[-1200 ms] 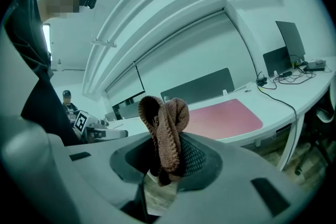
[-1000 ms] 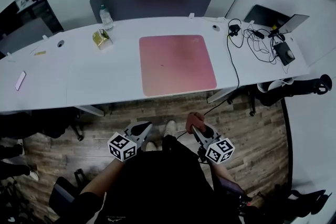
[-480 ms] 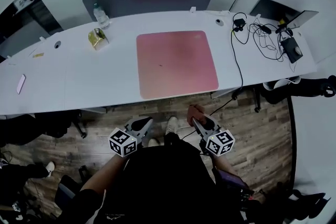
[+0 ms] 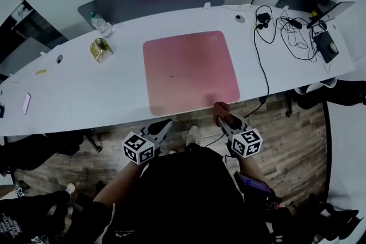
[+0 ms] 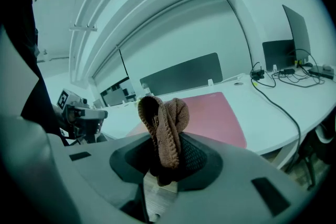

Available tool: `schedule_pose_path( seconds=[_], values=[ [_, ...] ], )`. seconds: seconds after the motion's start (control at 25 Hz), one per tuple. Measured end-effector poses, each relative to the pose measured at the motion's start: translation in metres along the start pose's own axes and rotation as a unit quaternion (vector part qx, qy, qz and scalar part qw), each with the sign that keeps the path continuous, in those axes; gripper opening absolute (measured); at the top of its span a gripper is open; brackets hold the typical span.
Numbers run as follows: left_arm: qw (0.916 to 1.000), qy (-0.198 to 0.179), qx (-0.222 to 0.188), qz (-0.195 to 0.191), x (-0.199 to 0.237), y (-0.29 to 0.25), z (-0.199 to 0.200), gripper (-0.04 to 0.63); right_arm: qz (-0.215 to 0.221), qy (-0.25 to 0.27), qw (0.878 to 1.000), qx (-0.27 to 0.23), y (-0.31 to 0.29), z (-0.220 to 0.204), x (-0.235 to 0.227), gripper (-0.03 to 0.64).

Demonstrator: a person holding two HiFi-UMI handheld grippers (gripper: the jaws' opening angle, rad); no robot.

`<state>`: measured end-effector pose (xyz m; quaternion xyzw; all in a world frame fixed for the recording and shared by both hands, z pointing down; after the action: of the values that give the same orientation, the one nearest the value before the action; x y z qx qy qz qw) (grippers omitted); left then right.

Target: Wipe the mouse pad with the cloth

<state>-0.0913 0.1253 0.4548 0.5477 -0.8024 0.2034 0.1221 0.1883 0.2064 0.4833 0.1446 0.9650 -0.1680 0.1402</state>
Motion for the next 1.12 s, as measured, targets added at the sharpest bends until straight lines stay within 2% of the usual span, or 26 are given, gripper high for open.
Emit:
schedule_pose_path(
  seconds=[0.2,0.4,0.56,0.8,0.92,1.12],
  values=[
    [0.9999,0.0,0.007,0.012,0.013,-0.017,0.007,0.009,-0.04,0.051,0.997,0.033,-0.008,0.013,-0.046,0.124],
    [0.9992,0.012,0.009,0.037,0.019,-0.028,0.008,0.008,-0.086,0.104,0.986,0.096,-0.015,0.023,-0.097,0.124],
    [0.9983,0.015,0.01,0.055,0.02,-0.038,0.01,0.008,-0.113,0.149,0.972,0.145,-0.025,0.028,-0.131,0.126],
    [0.9955,0.023,0.004,0.092,0.021,-0.038,0.016,0.008,-0.128,0.213,0.942,0.227,-0.038,0.019,-0.158,0.127],
    [0.9939,0.032,0.009,0.106,0.023,-0.035,0.014,0.008,-0.122,0.224,0.933,0.252,-0.045,0.01,-0.157,0.127],
    [0.9935,0.029,0.006,0.11,0.031,-0.035,0.02,0.008,-0.12,0.205,0.935,0.264,-0.057,0.006,-0.15,0.127]
  ],
)
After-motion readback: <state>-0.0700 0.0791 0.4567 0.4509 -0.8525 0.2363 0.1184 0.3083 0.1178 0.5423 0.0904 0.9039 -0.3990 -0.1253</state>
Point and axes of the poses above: the fingertips, and each gripper's own axes: y backward along the fingers, x to its left, z out of its top, the point moved 7 cm from there along y, backward along the fingers, and after that the axes turned 9 degrees about -x, right-handed, at the moved point
